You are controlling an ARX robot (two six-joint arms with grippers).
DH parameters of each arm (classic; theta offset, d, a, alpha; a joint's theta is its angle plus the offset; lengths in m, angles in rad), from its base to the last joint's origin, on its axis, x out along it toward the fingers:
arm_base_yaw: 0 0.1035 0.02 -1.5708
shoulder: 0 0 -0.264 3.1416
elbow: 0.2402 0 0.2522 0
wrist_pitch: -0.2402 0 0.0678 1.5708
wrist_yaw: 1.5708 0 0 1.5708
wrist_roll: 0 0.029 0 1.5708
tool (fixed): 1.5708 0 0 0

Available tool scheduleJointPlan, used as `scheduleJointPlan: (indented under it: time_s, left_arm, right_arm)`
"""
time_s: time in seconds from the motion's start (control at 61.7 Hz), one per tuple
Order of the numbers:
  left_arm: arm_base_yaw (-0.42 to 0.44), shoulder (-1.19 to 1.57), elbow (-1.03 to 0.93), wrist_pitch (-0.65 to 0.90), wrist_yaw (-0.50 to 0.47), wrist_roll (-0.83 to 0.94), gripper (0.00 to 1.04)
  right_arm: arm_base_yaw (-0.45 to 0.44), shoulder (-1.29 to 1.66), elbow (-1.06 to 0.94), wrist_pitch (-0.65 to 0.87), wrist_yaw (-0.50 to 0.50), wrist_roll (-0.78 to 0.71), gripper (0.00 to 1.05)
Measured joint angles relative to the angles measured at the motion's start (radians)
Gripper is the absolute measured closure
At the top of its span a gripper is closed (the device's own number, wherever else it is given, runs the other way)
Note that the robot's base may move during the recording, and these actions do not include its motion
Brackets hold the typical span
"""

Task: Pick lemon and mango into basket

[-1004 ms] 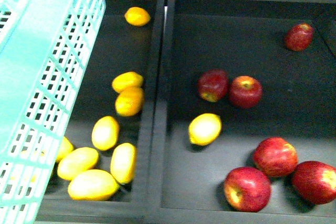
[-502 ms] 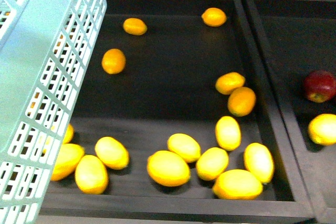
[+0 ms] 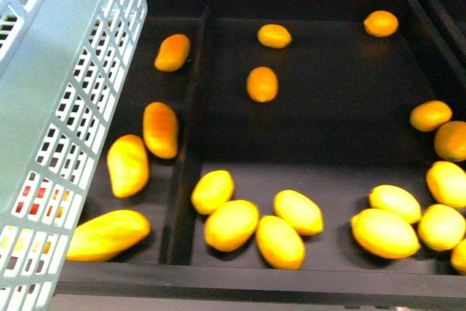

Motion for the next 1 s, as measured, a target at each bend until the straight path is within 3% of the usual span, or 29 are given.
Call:
scheduleJointPlan:
  time_s: [0.308,0.373,0.405,0.486,0.648,0.81,1.004]
  left_arm:
    - [0.005,-0.002,0.000,0.000,-0.008,0.018,0.99]
    - [-0.011,0.077,0.101,-0.230,0.010,0.156,0.99]
    - [-0.020,0.113,0.126,-0.267,0.008,0.239,0.99]
    - [-0.042,0.204,0.149,-0.238,-0.006,0.387,0.99]
    - [-0.093,0.381,0.196,-0.127,-0.008,0.447,0.99]
    - [-0.211,0.620,0.348,0.010,0.156,0.446,0.99]
    - [-0.311,0.715,0.419,0.024,0.289,0.427,0.99]
  right_arm:
    - [0.000,0.000,0.000,0.000,-0.004,0.000,0.09]
    - [0.000,0.000,0.000,0.000,-0.003,0.000,0.09]
    - [0.000,0.000,0.000,0.000,-0.003,0.000,0.09]
    - [0.000,0.000,0.000,0.000,0.000,0.000,0.09]
    - [0.000,0.000,0.000,0.000,-0.001,0.000,0.09]
    - [0.000,0.000,0.000,0.000,-0.001,0.000,0.09]
    - [0.000,0.000,0.000,0.000,0.000,0.000,0.09]
